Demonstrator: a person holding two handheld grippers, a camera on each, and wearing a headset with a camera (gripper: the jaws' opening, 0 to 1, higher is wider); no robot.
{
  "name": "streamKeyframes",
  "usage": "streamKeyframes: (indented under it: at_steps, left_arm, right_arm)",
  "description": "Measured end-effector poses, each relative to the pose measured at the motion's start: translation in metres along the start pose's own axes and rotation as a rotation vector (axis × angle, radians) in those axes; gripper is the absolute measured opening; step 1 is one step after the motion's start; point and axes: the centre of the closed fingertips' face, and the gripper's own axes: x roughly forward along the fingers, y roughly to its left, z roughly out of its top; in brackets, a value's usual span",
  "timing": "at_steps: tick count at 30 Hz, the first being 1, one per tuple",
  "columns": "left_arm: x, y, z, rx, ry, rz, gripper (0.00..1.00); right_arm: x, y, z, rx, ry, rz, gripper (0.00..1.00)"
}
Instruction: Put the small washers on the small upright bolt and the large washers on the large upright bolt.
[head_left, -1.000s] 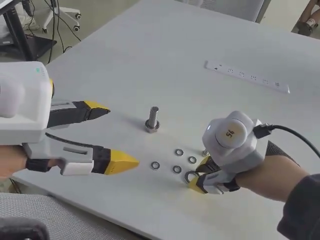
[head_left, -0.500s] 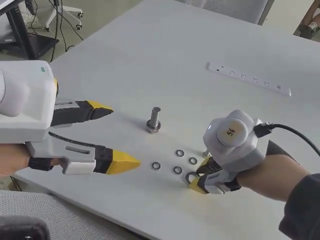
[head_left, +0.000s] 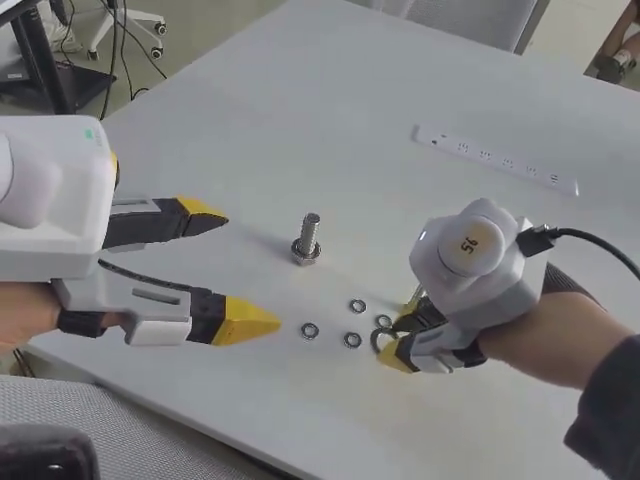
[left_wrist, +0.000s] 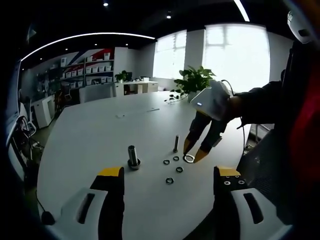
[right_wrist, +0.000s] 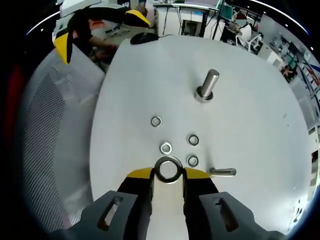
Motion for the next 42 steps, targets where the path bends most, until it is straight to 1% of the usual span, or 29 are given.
streamKeyframes:
  at_steps: [4, 8, 10, 15, 19, 23, 24, 29, 36, 42]
  left_arm:
    - [-0.001, 0.001, 0.002, -0.002, -0.01, 0.005, 0.73]
    - [-0.001, 0.002, 0.002, 0.003, -0.009, 0.009, 0.74]
    - [-0.001, 0.003, 0.002, 0.004, -0.01, 0.014, 0.74]
    - [-0.001, 0.002, 0.002, 0.004, -0.01, 0.007, 0.74]
    - [0.0, 0.002, 0.002, 0.002, -0.013, 0.009, 0.74]
    - [0.0, 0.003, 0.003, 0.001, -0.014, 0.009, 0.74]
    - [0.0, 0.003, 0.003, 0.001, -0.014, 0.01, 0.74]
    - [0.0, 0.004, 0.002, -0.001, -0.015, 0.018, 0.74]
    - [0.0, 0.006, 0.001, -0.004, -0.011, 0.026, 0.74]
    - [-0.002, 0.008, 0.0, -0.009, -0.016, 0.035, 0.75]
  right_arm:
    - [-0.008, -0.002, 0.008, -0.011, -0.008, -0.008, 0.23]
    - [-0.016, -0.009, 0.02, -0.029, -0.021, -0.024, 0.23]
    - [-0.021, -0.013, 0.027, -0.039, -0.033, -0.036, 0.23]
    - [-0.035, -0.027, 0.048, -0.059, -0.061, -0.06, 0.23]
    - [-0.041, -0.037, 0.06, -0.094, -0.062, -0.077, 0.23]
    - [-0.044, -0.043, 0.072, -0.125, -0.058, -0.083, 0.23]
    - [-0.045, -0.044, 0.077, -0.134, -0.061, -0.085, 0.23]
    - [-0.045, -0.052, 0.097, -0.174, -0.069, -0.086, 0.23]
    - [-0.04, -0.062, 0.123, -0.236, -0.063, -0.085, 0.23]
    - [-0.032, -0.066, 0.136, -0.258, -0.061, -0.072, 0.23]
